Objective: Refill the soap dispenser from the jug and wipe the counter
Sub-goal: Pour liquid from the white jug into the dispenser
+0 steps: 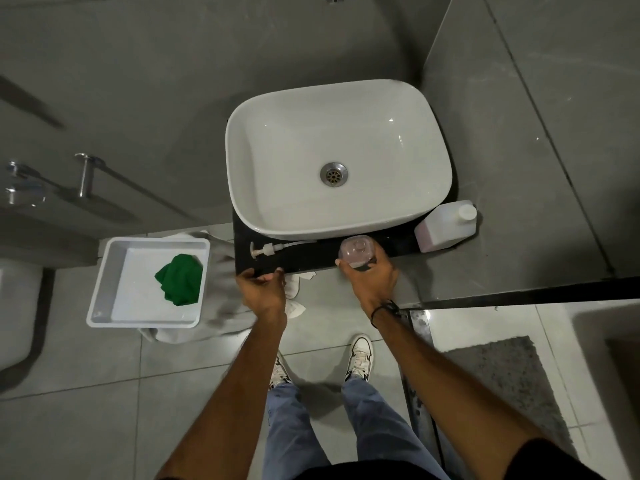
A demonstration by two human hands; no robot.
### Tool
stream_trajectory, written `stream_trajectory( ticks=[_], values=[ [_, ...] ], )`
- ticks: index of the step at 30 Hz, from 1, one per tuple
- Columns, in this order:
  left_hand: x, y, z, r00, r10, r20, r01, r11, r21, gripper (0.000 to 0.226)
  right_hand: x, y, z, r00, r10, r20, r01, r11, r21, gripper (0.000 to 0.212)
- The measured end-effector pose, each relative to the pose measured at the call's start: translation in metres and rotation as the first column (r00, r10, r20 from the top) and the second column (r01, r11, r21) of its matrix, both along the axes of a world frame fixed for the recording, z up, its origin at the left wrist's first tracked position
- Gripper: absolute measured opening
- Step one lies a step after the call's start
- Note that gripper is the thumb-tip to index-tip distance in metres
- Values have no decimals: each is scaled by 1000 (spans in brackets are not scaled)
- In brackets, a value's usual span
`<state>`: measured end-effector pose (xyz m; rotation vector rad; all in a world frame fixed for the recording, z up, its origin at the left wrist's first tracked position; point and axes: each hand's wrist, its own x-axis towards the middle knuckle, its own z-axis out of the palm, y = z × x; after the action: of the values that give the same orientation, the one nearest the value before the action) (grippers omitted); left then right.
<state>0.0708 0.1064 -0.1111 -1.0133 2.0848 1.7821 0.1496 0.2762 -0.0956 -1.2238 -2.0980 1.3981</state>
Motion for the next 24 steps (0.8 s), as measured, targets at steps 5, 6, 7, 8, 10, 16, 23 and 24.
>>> stream_trajectory(
  ticks=[5, 6, 7, 8, 10, 16, 23, 24],
  values=[
    [21, 6, 14, 963, -265, -47, 260, 961, -88, 46, -6, 1, -3, 1000, 12, 3, -12, 1000, -22, 81],
    [25, 8, 18, 945, -321, -64, 313, 944, -107, 43, -7, 3, -3, 1000, 27, 12, -26, 999, -34, 84],
    [28, 11, 23, 924, -373, -85, 360, 923, -133, 39, -6, 4, -3, 998, 48, 34, -46, 998, -50, 92],
    [31, 14, 29, 900, -422, -110, 401, 900, -169, 36, -4, 5, -2, 995, 74, 65, -69, 995, -70, 101],
    [37, 20, 42, 832, -522, -190, 465, 841, -275, 31, 7, 12, -1, 986, 112, 126, -100, 990, -96, 113],
    [53, 63, 79, 552, -723, -415, 590, 690, -419, 12, 65, 87, 14, 967, -175, 187, 188, 981, -53, 115],
    [50, 144, 112, 133, -918, -373, 674, 360, -645, 21, 44, 132, 30, 973, -212, 90, 211, 977, 25, 91],
    [49, 156, 117, 49, -943, -329, 671, 276, -689, 27, 44, 137, 29, 976, -204, 70, 203, 979, 23, 79]
  ],
)
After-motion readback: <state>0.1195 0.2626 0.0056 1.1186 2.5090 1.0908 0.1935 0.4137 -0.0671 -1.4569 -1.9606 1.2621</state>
